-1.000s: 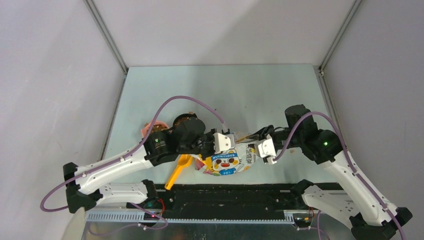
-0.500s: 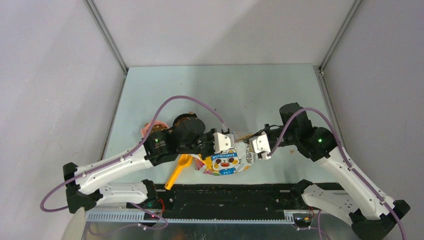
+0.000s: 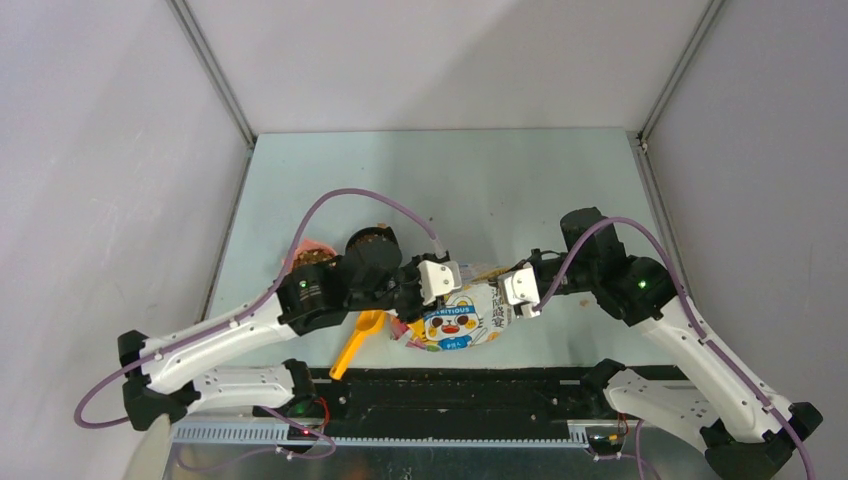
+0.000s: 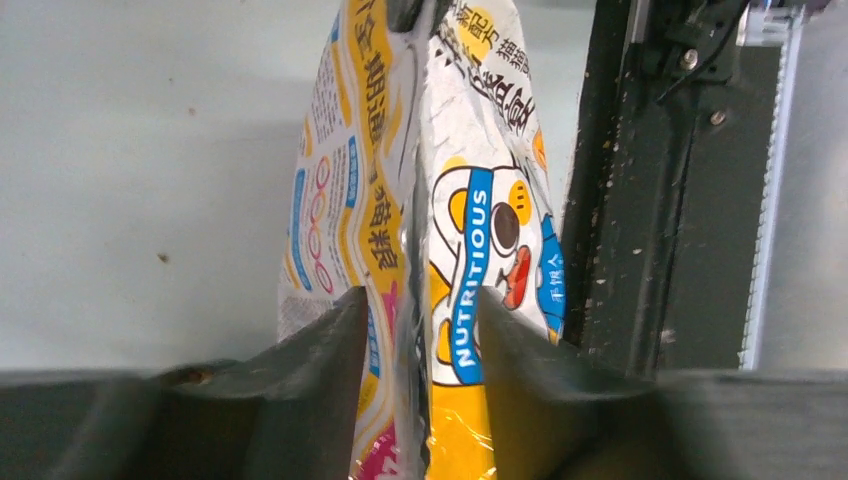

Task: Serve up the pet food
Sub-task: Close the pet food bag at the center of the board.

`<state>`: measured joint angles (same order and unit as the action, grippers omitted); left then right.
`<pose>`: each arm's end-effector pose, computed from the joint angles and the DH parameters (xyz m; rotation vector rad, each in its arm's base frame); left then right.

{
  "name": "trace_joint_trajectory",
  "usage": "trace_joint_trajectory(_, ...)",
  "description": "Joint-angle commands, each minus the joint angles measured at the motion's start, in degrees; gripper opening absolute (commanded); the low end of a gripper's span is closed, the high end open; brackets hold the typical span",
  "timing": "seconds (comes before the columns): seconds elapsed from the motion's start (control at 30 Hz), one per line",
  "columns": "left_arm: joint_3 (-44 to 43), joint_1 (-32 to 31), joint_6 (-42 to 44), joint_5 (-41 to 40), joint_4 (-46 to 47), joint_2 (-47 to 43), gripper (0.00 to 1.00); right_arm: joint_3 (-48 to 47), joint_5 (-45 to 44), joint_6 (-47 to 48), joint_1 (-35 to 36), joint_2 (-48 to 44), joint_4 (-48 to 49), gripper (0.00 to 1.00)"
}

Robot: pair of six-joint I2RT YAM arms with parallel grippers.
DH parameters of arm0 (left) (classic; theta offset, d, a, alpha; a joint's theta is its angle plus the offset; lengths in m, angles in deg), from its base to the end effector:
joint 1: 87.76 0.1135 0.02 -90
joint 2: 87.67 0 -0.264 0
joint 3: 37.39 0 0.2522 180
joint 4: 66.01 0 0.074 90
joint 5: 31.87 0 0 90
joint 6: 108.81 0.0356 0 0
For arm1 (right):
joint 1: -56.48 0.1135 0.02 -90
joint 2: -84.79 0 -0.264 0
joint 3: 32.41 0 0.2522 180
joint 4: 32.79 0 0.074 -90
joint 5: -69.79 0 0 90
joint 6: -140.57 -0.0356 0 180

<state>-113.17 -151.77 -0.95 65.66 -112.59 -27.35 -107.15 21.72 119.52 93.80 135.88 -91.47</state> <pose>0.0948 -0.2051 0.3536 1.4822 1.5861 -0.6112 0.1188 0.1205 0.3624 -1.8415 0.8820 0.4543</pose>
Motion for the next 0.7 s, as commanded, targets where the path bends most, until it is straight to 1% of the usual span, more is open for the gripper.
trace_joint_trajectory(0.0,0.63,-0.34,-6.95,-4.59,-1.08,-2.46,0.34,-0.99,1.01,-0.70,0.11,-0.75,3.94,0.00)
trace_joint_trajectory(0.03,0.55,-0.33,-7.71,-6.29,-1.89,-2.23,0.22,-0.95,0.93,-0.65,0.05,-0.83,3.95,0.00)
trace_joint_trajectory(0.07,0.48,-0.39,-8.31,-7.88,-2.97,-2.00,0.05,-0.92,0.85,-0.70,0.04,-1.00,3.90,0.00)
trace_joint_trajectory(0.13,-0.02,-0.44,-10.51,-11.10,-5.13,-1.62,0.00,-0.91,0.49,-0.80,0.01,-1.38,3.88,0.00)
trace_joint_trajectory(0.17,-0.42,-0.42,-11.11,-12.64,-5.71,-1.57,0.00,-0.91,0.21,-0.91,0.02,-1.45,3.88,0.00)
trace_joint_trajectory(0.3,-1.04,-0.42,-12.97,-14.19,-6.78,-2.38,0.00,-0.91,0.29,-0.82,-0.40,-2.01,3.66,0.00)
trace_joint_trajectory(0.33,-1.20,-0.42,-13.65,-15.24,-7.40,-2.57,0.11,-0.91,0.32,-0.92,-0.56,-2.04,3.68,0.00)
trace_joint_trajectory(0.37,-1.47,-0.42,-14.00,-15.47,-7.90,-2.66,0.29,-0.91,0.38,-1.05,-0.61,-2.02,3.92,0.00)
trace_joint_trajectory(0.43,-1.99,-0.43,-15.17,-15.31,-9.66,-2.58,0.42,-0.91,0.52,-1.18,-0.87,-1.97,4.12,0.00)
trace_joint_trajectory(0.47,-2.11,-0.42,-16.51,-15.36,-10.94,-2.51,0.44,-0.95,0.52,-1.01,-1.05,-2.01,4.04,0.00)
trace_joint_trajectory(0.5,-2.05,-0.48,-16.97,-15.45,-11.51,-2.58,0.42,-0.98,0.52,-0.96,-1.12,-2.04,3.92,0.00)
trace_joint_trajectory(0.53,-2.23,-0.45,-18.68,-15.51,-13.00,-2.62,0.35,-0.99,0.58,-0.89,-1.33,-2.04,3.95,0.00)
trace_joint_trajectory(0.57,-2.45,-0.42,-19.15,-15.47,-15.00,-2.43,0.11,-0.90,0.64,-0.86,-1.49,-2.11,3.79,0.00)
trace_joint_trajectory(0.63,-3.34,-0.42,-20.45,-15.75,-17.83,-2.13,0.01,-0.95,1.15,-0.52,-2.08,-2.13,3.52,0.00)
trace_joint_trajectory(0.67,-3.74,-0.42,-21.13,-16.75,-18.52,-2.18,0.01,-0.93,1.34,-0.34,-2.17,-2.13,3.48,0.00)
